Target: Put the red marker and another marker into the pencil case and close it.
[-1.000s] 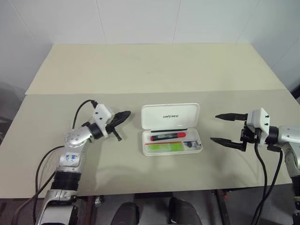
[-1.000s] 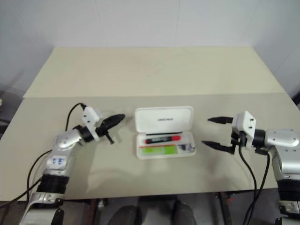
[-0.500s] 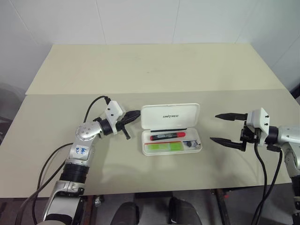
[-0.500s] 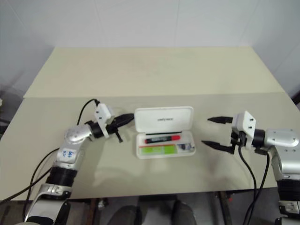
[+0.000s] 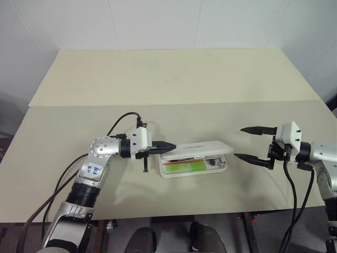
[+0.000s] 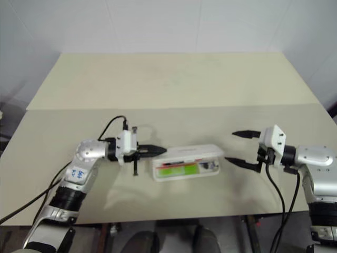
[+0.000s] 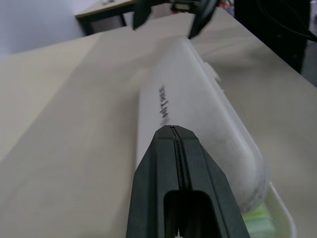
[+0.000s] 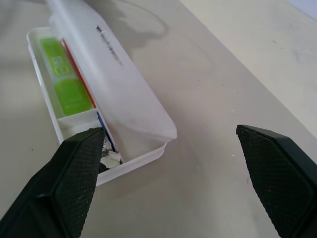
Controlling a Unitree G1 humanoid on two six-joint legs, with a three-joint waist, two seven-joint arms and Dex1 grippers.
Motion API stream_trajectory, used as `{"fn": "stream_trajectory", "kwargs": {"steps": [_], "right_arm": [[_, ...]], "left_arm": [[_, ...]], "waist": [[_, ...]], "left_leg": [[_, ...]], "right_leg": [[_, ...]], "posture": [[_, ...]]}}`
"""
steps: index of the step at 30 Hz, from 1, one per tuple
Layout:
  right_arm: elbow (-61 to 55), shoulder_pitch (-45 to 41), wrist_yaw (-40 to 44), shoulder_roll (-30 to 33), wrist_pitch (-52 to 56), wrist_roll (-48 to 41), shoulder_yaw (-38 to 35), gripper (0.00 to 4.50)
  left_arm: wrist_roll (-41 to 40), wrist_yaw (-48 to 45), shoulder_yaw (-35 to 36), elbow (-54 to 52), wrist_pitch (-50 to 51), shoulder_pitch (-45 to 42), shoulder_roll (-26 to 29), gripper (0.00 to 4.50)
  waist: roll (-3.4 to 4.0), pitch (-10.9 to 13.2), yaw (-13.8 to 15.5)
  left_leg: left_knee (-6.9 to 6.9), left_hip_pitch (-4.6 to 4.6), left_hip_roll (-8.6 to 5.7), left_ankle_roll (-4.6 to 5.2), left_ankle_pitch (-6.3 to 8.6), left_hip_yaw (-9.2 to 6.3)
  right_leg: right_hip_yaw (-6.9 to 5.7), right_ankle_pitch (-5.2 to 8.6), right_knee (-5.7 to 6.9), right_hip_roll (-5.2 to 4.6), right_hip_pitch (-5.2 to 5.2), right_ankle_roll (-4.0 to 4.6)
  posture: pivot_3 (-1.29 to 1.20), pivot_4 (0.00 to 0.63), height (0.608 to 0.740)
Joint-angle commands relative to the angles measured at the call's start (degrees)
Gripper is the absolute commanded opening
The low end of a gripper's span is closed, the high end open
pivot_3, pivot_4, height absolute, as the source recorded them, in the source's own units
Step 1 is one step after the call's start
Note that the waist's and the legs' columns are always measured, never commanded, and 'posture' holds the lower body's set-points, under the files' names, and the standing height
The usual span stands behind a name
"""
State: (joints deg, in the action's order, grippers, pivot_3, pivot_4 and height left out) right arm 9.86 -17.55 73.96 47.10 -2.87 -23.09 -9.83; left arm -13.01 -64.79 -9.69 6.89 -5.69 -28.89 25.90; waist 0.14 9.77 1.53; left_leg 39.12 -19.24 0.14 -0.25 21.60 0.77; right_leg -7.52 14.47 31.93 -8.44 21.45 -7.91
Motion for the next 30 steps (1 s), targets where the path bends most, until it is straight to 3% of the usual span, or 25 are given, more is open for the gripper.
{"fn": "stream_trajectory", "kwargs": {"steps": [1, 12, 24, 30], "right_arm": [[-3.81, -1.21, -1.20, 0.72, 2.07, -2.63, -2.33, 4.50], [-14.93, 1.94, -5.65, 1.26, 8.66, -5.14, -4.78, 4.50], [-24.24, 8.04, -12.12, 0.23, 12.03, -6.35, -7.23, 4.50], [-24.79, 8.68, -13.38, -0.50, 11.80, -6.53, -6.14, 4.50]], "left_arm": [[2.37, -0.24, -2.66, -1.95, 0.86, -1.89, 0.13, 0.02], [13.31, 4.12, -11.00, 2.22, 4.61, -6.75, -2.55, 0.02], [16.75, 0.78, -16.64, 4.10, 6.70, -8.89, -2.17, 0.02], [13.99, 3.21, -14.28, 1.85, 9.74, -7.38, -3.95, 0.02]], "waist": [[0.00, 0.00, 0.03], [-0.01, 0.00, 0.19], [-0.06, -0.05, 0.77], [-0.16, -0.13, 1.21]], "left_leg": [[0.00, 0.00, 0.00, 0.01, 0.00, 0.00], [0.00, -0.03, -0.01, 0.03, -0.01, -0.02], [0.02, 0.02, -0.01, 0.05, -0.02, 0.03], [0.04, 0.05, -0.01, 0.06, -0.02, 0.01]], "right_leg": [[0.01, 0.00, 0.00, 0.00, 0.00, 0.00], [-0.02, 0.00, 0.01, 0.00, 0.00, 0.00], [0.03, 0.00, 0.01, 0.00, -0.02, 0.00], [0.04, 0.00, 0.01, 0.00, -0.08, 0.00]], "posture": [[0.00, 0.150, 0.740], [0.00, 0.150, 0.740], [0.00, 0.150, 0.740], [0.00, 0.150, 0.740]]}}
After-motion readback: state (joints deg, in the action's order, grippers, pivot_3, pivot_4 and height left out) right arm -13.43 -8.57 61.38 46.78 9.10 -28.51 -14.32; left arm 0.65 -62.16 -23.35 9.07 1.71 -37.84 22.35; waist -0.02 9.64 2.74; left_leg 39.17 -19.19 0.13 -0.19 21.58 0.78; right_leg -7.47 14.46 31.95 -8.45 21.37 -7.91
